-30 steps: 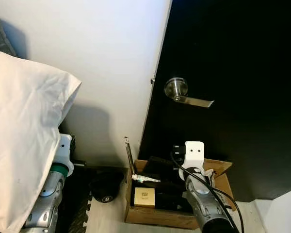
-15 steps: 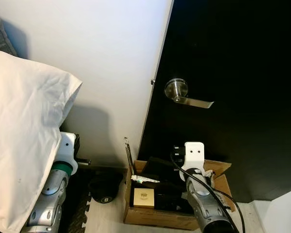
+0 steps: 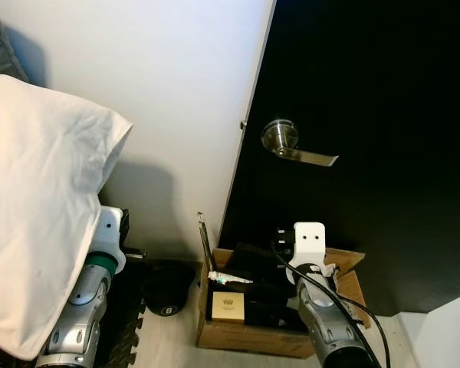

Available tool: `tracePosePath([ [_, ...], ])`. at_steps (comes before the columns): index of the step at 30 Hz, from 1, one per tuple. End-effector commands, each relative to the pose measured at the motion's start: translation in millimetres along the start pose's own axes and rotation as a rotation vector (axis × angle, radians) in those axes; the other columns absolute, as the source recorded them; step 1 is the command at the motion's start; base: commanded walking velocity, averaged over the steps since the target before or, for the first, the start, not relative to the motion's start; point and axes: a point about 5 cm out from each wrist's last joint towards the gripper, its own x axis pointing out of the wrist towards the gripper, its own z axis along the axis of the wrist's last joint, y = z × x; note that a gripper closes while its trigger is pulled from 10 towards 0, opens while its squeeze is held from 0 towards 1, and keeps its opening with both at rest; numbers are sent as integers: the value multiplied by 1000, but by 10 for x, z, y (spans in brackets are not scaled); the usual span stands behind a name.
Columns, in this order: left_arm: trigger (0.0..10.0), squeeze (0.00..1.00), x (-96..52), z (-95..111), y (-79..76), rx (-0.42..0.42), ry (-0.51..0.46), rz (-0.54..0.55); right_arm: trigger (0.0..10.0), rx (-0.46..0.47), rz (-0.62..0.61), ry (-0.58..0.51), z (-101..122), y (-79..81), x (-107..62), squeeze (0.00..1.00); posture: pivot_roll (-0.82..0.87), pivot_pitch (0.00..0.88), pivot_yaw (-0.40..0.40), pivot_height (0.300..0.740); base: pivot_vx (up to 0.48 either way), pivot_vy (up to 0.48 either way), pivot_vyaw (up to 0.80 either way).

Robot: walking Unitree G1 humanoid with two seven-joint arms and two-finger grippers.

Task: Clean up the room

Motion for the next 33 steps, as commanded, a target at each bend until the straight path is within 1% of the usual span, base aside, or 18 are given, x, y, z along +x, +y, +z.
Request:
tracePosePath([
  [1, 10000, 0, -15, -28, -39, -5, 13, -18, 10000, -8, -13, 16, -35, -26, -23, 0, 185, 0, -30, 740, -281, 0, 0],
  [33, 10000, 0, -8, -21, -30, 22, 12, -40, 10000, -1, -19, 40, -91, -9, -49, 0, 188, 0, -25, 740, -283, 0, 0],
])
